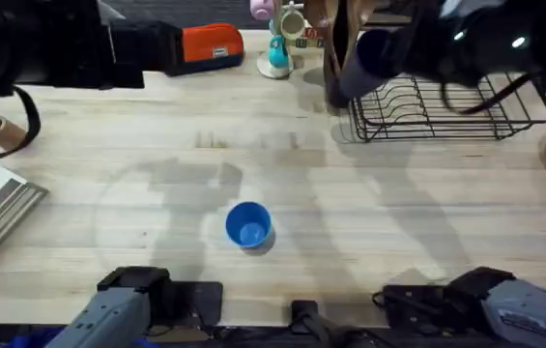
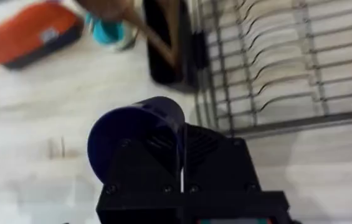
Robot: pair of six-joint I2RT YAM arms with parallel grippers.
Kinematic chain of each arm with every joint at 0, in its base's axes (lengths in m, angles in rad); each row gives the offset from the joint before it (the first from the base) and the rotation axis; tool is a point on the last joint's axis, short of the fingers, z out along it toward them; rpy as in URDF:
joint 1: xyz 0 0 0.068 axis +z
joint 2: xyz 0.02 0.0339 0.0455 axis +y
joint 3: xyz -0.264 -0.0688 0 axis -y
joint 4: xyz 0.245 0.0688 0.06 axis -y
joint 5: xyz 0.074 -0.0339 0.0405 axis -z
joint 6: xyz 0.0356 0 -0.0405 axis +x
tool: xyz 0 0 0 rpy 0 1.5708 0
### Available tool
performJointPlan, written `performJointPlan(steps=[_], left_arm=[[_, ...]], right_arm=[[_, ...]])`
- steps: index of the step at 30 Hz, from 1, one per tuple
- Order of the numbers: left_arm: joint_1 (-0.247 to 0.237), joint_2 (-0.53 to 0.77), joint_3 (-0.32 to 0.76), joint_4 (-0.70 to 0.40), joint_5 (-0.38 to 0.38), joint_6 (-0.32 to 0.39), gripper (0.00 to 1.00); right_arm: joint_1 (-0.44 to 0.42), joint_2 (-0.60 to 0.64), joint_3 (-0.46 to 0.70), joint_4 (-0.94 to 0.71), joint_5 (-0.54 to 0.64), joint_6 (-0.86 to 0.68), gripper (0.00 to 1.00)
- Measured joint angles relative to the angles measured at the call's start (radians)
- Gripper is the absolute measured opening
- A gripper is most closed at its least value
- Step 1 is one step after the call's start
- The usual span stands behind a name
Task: Pick up the cup on the table and put them onto the rack.
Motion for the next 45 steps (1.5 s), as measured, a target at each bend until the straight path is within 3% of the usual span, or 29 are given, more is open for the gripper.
performJointPlan(steps=[8, 13, 30, 45], left_arm=[[0.000, 0.000, 0.000, 0.000, 0.000, 0.000, 0.993], [0.000, 0.000, 0.000, 0.000, 0.000, 0.000, 0.993], [0.000, 0.000, 0.000, 0.000, 0.000, 0.000, 0.993], [0.000, 0.000, 0.000, 0.000, 0.000, 0.000, 0.994]], right_arm=[[-0.171, 0.014, 0.020, 0.014, 0.000, -0.061, 0.032], [-0.224, 0.067, 0.021, 0.012, 0.000, -0.066, 0.032], [-0.232, 0.354, 0.021, 0.082, 0.000, -0.077, 0.032], [-0.232, 0.413, 0.021, 0.083, 0.000, -0.077, 0.032]])
